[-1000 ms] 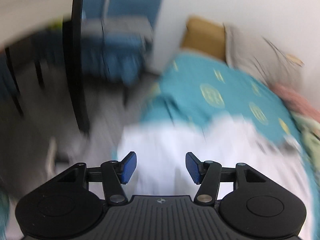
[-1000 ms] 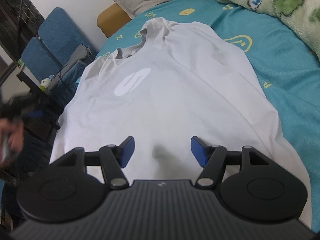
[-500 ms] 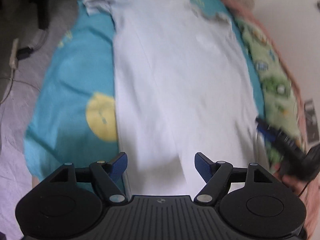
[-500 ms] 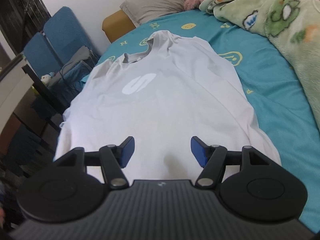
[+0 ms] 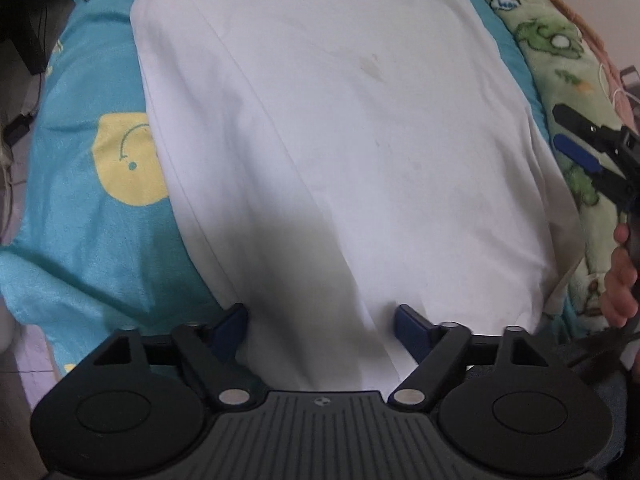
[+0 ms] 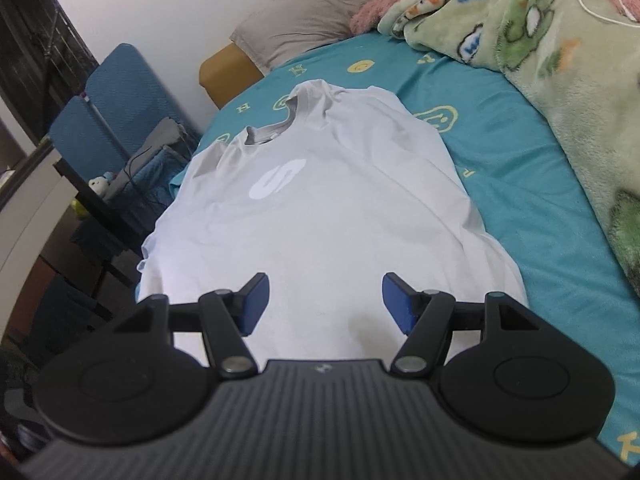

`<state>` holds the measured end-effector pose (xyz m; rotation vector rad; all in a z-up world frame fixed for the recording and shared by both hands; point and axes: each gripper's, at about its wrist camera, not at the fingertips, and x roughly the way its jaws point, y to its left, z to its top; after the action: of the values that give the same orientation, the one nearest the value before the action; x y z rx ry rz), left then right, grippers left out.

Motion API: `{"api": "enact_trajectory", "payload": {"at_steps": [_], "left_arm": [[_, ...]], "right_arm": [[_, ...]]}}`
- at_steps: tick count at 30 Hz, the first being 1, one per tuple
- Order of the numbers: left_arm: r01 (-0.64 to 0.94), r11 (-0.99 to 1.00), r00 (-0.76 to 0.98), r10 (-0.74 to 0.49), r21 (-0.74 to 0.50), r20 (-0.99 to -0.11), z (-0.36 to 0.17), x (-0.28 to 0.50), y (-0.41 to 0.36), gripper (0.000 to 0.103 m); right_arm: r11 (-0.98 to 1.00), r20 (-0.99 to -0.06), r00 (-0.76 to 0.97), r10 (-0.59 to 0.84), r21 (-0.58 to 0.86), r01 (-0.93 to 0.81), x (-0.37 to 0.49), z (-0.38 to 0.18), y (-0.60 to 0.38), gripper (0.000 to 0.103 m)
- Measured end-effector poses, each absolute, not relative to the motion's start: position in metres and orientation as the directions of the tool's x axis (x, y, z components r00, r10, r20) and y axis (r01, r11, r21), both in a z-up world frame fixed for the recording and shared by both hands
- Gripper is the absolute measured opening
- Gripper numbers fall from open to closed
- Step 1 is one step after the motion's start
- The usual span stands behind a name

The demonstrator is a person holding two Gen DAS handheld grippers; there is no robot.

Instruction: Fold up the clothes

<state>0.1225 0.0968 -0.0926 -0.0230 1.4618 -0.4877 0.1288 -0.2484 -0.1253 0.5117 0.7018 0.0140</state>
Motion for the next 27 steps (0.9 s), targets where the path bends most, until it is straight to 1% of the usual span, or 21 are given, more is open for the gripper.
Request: {"api": "enact_trajectory", "payload": {"at_steps": [1, 2, 3, 4, 6, 10, 14, 15, 16, 18, 19, 20, 22, 23, 24, 26, 27], "left_arm": [[0.314, 0.905, 0.024, -0.311, -0.288, -0.950, -0.092, 0.124, 0.097, 0.057], [0.321, 0.907, 0.019, -0.296, -0.274, -0.955, -0.089, 0.123, 0.098, 0.052], [0.325, 0.909, 0.015, -0.283, -0.263, -0.959, -0.084, 0.122, 0.099, 0.039], [0.329, 0.910, 0.012, -0.270, -0.251, -0.963, -0.079, 0.121, 0.101, 0.029], [0.339, 0.910, -0.002, -0.252, -0.238, -0.968, -0.072, 0.122, 0.110, 0.022], [0.340, 0.917, -0.018, -0.215, -0.208, -0.976, -0.049, 0.123, 0.124, 0.018], [0.318, 0.943, -0.024, -0.100, -0.103, -0.995, -0.053, 0.116, 0.136, 0.018], [0.323, 0.943, -0.013, -0.077, -0.077, -0.997, -0.054, 0.113, 0.137, 0.019], [0.330, 0.942, 0.001, -0.056, -0.053, -0.998, -0.056, 0.110, 0.137, 0.024], [0.340, 0.940, 0.044, -0.041, -0.024, -0.998, -0.044, 0.104, 0.144, 0.029], [0.344, 0.939, 0.066, -0.035, -0.010, -0.997, -0.038, 0.102, 0.147, 0.039], [0.335, 0.942, 0.102, -0.035, 0.001, -0.994, -0.032, 0.101, 0.145, 0.047], [0.317, 0.948, 0.192, -0.044, 0.020, -0.980, -0.011, 0.100, 0.150, 0.078], [0.307, 0.951, 0.236, -0.043, 0.032, -0.971, 0.000, 0.099, 0.149, 0.084], [0.298, 0.954, 0.282, -0.048, 0.040, -0.958, 0.010, 0.098, 0.144, 0.086], [0.295, 0.954, 0.363, -0.063, 0.050, -0.930, 0.029, 0.093, 0.131, 0.086], [0.288, 0.956, 0.406, -0.070, 0.054, -0.911, 0.038, 0.092, 0.127, 0.089]], "right_arm": [[0.876, -0.613, 0.768, 0.185, 0.457, 0.153, 0.129, -0.126, -0.248, 0.066], [0.875, -0.612, 0.768, 0.190, 0.460, 0.150, 0.130, -0.126, -0.248, 0.066], [0.874, -0.611, 0.768, 0.194, 0.463, 0.147, 0.131, -0.126, -0.248, 0.066], [0.872, -0.608, 0.769, 0.197, 0.467, 0.146, 0.131, -0.126, -0.249, 0.066], [0.866, -0.601, 0.774, 0.200, 0.478, 0.148, 0.132, -0.125, -0.251, 0.066], [0.856, -0.594, 0.778, 0.202, 0.493, 0.154, 0.131, -0.124, -0.255, 0.066], [0.861, -0.588, 0.784, 0.198, 0.487, 0.148, 0.131, -0.121, -0.254, 0.066], [0.864, -0.586, 0.787, 0.196, 0.483, 0.144, 0.131, -0.120, -0.254, 0.066], [0.868, -0.583, 0.789, 0.192, 0.476, 0.140, 0.131, -0.118, -0.253, 0.066], [0.874, -0.577, 0.795, 0.186, 0.466, 0.134, 0.129, -0.115, -0.252, 0.066], [0.877, -0.574, 0.798, 0.184, 0.462, 0.131, 0.129, -0.114, -0.252, 0.066], [0.880, -0.571, 0.801, 0.182, 0.458, 0.127, 0.128, -0.112, -0.251, 0.066], [0.886, -0.566, 0.806, 0.174, 0.447, 0.123, 0.126, -0.108, -0.250, 0.066], [0.889, -0.563, 0.809, 0.169, 0.441, 0.121, 0.126, -0.106, -0.250, 0.066], [0.892, -0.561, 0.811, 0.166, 0.437, 0.120, 0.125, -0.105, -0.249, 0.066], [0.896, -0.553, 0.817, 0.163, 0.430, 0.112, 0.122, -0.101, -0.248, 0.066], [0.899, -0.548, 0.821, 0.161, 0.424, 0.107, 0.121, -0.099, -0.248, 0.066]]}}
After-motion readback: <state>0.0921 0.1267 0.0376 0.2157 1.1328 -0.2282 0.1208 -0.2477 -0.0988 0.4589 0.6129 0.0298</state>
